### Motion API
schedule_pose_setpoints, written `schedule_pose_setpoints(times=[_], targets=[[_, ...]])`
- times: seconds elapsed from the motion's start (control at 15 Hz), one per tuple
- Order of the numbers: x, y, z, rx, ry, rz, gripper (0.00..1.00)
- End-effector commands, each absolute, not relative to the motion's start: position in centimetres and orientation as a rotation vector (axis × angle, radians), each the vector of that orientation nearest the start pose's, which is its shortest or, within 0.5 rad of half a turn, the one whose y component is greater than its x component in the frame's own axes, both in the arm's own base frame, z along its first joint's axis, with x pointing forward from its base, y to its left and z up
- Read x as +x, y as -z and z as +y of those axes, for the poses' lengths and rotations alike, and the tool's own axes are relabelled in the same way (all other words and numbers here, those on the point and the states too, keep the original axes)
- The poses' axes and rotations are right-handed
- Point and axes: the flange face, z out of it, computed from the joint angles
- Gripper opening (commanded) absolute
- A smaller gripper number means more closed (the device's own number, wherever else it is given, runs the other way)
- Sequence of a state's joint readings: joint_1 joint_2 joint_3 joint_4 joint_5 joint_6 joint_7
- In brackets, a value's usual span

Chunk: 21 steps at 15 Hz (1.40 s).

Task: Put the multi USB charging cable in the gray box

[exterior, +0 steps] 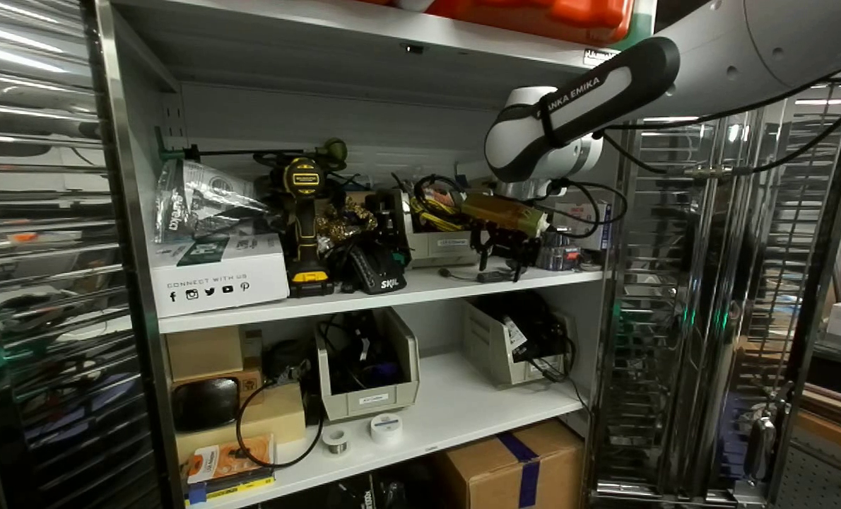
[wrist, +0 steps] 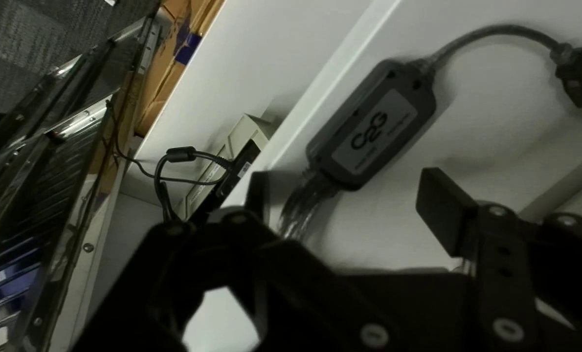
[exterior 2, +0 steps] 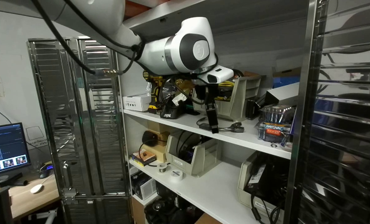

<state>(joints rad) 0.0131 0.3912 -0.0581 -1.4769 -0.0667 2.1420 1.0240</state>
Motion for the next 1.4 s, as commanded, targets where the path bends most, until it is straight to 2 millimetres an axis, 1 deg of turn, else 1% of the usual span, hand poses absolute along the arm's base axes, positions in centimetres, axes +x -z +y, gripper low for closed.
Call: schedule_pose_setpoints(times=[0.0,0.07,0.33,0.47,0.53,0.67,0.87,1.07,1.33], targets=[[70.5,-49.3,-2.7,-2.702,0.421,1.56,0.46],[70.3,-49.1,-2.9,-2.732,0.408,1.566,0.37],[69.8,-48.2,-3.3,-2.804,0.38,1.579,0.07],[69.8,-48.1,-2.8,-2.783,0.399,1.569,0.06],[69.7,-48.0,-2.8,-2.778,0.406,1.578,0.09],[69.3,-48.2,-2.4,-2.741,0.446,1.618,0.1],[67.8,-48.5,-1.3,-2.644,0.536,1.711,0.11],[65.5,-47.8,-0.2,-2.548,0.666,1.762,0.09],[61.6,-47.2,1.6,-2.45,0.883,1.748,0.08]])
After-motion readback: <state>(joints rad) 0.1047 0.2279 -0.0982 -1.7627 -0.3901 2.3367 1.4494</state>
